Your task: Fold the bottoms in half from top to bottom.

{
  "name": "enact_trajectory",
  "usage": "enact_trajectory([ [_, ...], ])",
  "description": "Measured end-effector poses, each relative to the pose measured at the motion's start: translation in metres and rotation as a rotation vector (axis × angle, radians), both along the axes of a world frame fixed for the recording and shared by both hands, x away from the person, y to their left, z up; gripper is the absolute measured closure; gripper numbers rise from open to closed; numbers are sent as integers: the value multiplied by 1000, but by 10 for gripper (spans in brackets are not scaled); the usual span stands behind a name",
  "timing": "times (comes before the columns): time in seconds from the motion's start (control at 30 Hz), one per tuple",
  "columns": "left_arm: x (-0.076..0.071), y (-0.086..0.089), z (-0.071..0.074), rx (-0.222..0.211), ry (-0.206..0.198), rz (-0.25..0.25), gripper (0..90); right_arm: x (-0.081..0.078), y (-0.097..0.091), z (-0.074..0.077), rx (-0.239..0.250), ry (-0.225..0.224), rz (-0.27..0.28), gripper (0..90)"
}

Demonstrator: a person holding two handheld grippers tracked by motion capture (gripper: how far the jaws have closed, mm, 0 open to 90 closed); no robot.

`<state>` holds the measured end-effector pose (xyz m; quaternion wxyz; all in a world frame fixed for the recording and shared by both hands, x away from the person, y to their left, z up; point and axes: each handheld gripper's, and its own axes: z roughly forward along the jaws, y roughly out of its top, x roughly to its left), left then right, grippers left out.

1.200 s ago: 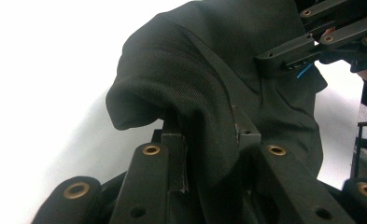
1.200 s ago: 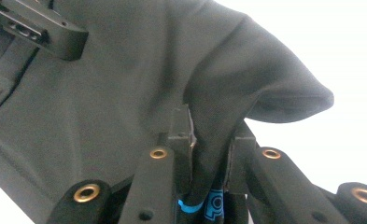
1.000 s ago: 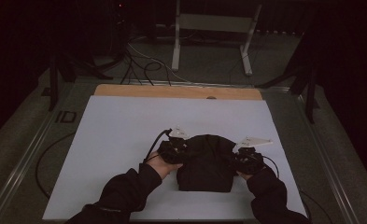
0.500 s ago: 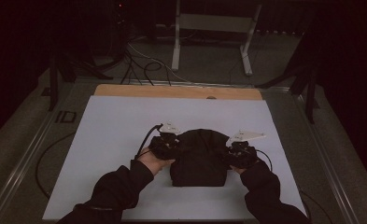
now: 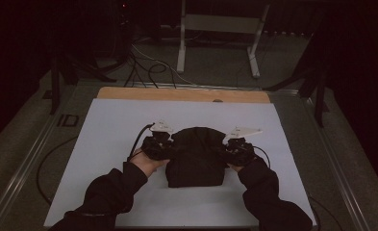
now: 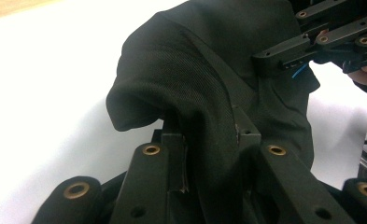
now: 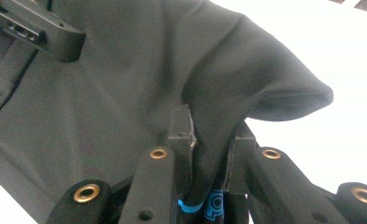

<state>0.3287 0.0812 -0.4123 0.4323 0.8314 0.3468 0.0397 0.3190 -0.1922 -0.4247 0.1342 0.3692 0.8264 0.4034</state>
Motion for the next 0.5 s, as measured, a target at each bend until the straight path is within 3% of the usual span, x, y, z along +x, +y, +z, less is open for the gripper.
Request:
enact_trajectory([
  [0.5,4,29,12,-18,-13,44,737,13,26,12,17,-31,34,771],
])
